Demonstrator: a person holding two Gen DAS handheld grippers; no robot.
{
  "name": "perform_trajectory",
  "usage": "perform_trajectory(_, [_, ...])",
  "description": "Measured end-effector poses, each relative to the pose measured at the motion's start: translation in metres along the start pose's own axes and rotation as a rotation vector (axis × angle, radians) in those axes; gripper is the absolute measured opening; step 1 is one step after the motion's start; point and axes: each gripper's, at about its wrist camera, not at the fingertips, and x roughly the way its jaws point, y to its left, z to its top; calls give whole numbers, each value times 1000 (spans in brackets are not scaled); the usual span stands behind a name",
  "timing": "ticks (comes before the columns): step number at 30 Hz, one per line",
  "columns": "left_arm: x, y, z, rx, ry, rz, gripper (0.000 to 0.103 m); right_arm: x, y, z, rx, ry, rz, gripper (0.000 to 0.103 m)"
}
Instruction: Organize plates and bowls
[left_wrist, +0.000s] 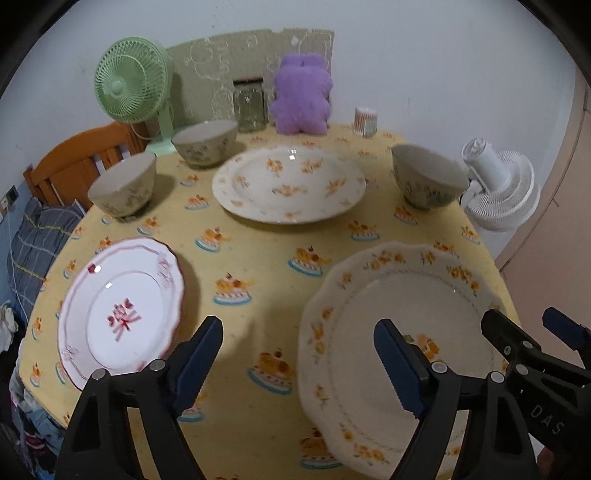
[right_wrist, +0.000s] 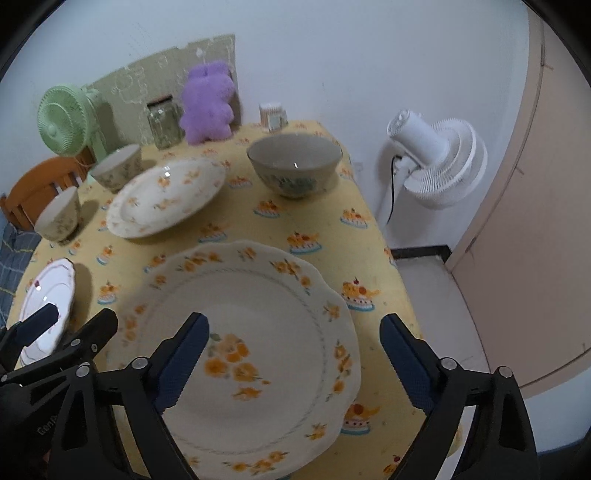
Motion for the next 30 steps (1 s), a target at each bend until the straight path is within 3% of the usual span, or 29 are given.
perform_trajectory(6, [22, -12, -7, 13, 70, 7, 83, 32, -12, -5, 20, 84, 14, 84])
perform_trajectory(10, [35, -20, -9, 24, 107, -1, 75, 48, -16, -7, 24, 128, 27, 78])
perform_trajectory(15, [46, -25, -9, 33, 132, -15, 72, 62, -17, -11, 24, 173, 39, 72])
perform_trajectory(30, [57, -17, -3, 29, 169, -26, 67, 73, -13, -7, 39, 221, 24, 69])
